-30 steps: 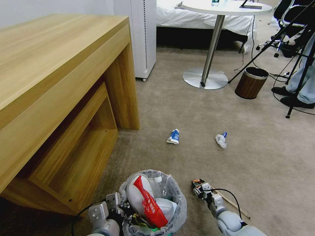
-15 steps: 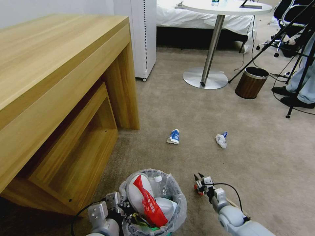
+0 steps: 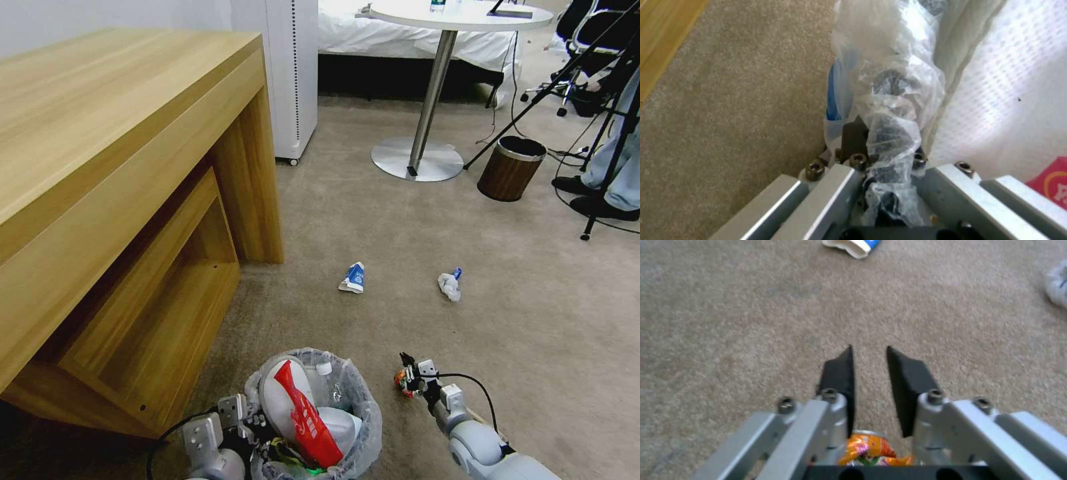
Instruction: Pick up the trash bin and place the garbage on the floor into it.
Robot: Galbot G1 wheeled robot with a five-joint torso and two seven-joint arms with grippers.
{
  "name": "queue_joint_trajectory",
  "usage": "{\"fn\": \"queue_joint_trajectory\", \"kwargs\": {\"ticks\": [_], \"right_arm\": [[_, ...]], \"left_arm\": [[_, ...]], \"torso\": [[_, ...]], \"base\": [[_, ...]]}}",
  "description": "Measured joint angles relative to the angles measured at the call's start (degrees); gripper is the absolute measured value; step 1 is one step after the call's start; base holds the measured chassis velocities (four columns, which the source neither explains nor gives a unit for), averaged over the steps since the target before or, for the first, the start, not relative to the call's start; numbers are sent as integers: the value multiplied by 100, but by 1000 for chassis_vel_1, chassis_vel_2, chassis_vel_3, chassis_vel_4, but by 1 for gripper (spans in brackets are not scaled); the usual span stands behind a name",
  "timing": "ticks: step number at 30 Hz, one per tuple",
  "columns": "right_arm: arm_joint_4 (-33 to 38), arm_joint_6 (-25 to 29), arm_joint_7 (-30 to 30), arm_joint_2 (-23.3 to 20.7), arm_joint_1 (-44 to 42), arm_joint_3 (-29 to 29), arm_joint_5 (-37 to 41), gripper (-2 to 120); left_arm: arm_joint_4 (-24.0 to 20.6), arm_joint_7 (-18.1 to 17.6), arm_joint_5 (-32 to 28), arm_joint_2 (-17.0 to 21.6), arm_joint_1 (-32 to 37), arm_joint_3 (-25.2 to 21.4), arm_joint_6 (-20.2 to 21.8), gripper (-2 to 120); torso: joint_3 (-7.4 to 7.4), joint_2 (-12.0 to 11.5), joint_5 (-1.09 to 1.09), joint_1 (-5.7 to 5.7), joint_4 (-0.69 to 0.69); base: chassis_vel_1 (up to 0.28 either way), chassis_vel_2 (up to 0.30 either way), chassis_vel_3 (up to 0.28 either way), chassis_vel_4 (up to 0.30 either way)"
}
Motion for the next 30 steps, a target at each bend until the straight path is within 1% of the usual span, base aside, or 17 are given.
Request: {"fn": "queue_joint_trajectory", "kwargs": {"ticks": [1,3,4,5,6,7,9,10,11,13,14,16,17,18,21,30], "right_arm": [[76,-130,82,-19,-27,6,14,30],[99,-165,98,-26,-41,12,19,31],[155,-247,146,-47,-88,32,24,38],[173,-279,170,-54,-111,42,19,41],[205,-333,216,-66,-170,70,-4,47],[205,-333,216,-66,-170,70,-4,47],[265,-396,270,-118,-390,153,-60,58],[284,-400,270,-141,-463,176,-89,62],[284,-400,270,-141,-463,176,-89,62],[253,-324,158,-164,-580,254,-234,74],[253,-324,158,-164,-580,254,-234,74],[182,-267,86,-139,-568,274,-345,83],[128,-222,75,-111,-534,273,-396,89],[128,-222,75,-111,-534,273,-396,89],[46,-151,66,-78,-481,242,-434,99],[-29,-85,40,-30,-510,196,-513,100]], "left_arm": [[-1,8,-1,-6,0,2,2,0],[-2,9,-3,-7,-2,1,2,0],[-12,12,-22,-3,-16,-11,2,0],[-20,12,-37,0,-26,-21,1,0],[-44,12,-77,13,-55,-42,-5,0],[-44,12,-77,13,-55,-42,-5,0],[-54,12,-107,39,-77,-50,-14,0],[-44,12,-98,36,-77,-35,-14,0],[-44,12,-98,36,-77,-35,-14,0],[12,14,-41,-2,-65,26,-9,0],[12,14,-41,-2,-65,26,-9,0],[19,20,-14,-25,-56,45,-5,0],[30,35,24,-35,-32,55,-2,0],[30,35,24,-35,-32,55,-2,0],[50,55,96,-57,22,63,4,0],[54,73,154,-69,76,58,12,0]], "torso": [[0,0,1,0,1],[0,0,0,0,1],[0,0,0,0,1],[0,0,-1,0,0],[0,0,0,0,0],[0,0,0,0,0],[0,0,0,0,0],[0,0,1,0,-1],[0,0,1,0,-1],[0,0,0,0,-1],[0,0,0,0,-1],[0,0,0,0,0],[0,0,1,0,0],[0,0,1,0,0],[0,0,0,0,0],[0,0,0,0,0]], "base": [[0,0,0,0],[0,0,0,0],[0,0,0,0],[0,0,0,0],[0,0,0,0],[0,0,0,0],[0,0,0,0],[0,0,0,0],[0,0,0,0],[0,0,0,0],[0,0,0,0],[0,0,0,0],[0,0,0,0],[0,0,0,0],[0,0,0,0],[0,0,0,0]]}}
